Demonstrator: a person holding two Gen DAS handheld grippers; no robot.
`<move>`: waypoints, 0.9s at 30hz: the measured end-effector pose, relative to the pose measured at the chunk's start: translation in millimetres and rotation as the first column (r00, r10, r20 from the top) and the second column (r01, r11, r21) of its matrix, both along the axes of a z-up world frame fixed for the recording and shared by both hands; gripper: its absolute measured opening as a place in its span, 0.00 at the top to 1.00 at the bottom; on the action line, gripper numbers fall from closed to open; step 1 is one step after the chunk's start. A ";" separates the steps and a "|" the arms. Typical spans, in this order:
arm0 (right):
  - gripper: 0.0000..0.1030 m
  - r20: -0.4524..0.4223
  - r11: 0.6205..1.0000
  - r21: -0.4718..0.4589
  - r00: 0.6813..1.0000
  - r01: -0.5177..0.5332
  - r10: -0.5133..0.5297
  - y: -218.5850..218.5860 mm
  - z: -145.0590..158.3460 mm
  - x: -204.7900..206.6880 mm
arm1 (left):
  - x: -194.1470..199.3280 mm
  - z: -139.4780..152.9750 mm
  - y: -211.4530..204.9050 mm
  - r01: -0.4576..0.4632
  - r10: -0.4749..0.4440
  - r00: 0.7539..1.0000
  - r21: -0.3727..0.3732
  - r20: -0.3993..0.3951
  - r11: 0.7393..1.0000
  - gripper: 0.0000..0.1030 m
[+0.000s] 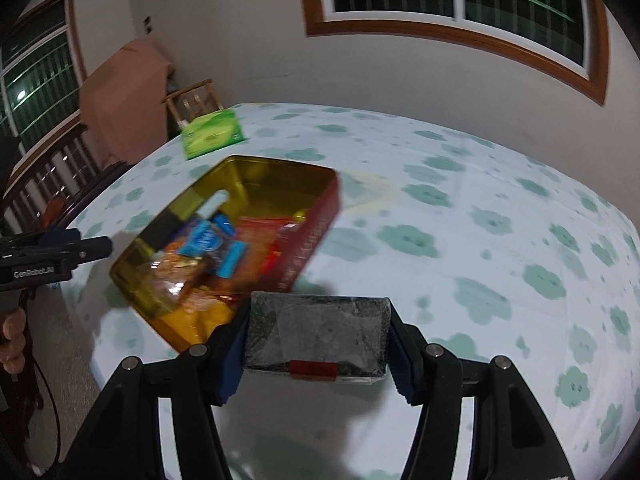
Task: Organize snacks
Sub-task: 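Carry the grey seaweed box over the tin with the right tool, then lower the grey seaweed box into the tin and open the right tool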
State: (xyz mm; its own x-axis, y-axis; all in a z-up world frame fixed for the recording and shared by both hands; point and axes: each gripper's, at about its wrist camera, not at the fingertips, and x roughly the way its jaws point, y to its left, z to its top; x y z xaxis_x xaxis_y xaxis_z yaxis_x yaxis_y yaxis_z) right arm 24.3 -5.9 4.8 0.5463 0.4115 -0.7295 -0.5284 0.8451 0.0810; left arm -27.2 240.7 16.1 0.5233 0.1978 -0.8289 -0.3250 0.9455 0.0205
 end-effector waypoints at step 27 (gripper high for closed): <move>0.41 -0.009 0.973 -0.101 0.978 -0.208 0.208 109.1 -15.0 1.2 | -21.8 -8.2 43.8 -0.088 0.088 0.996 0.008 -0.025 0.996 0.23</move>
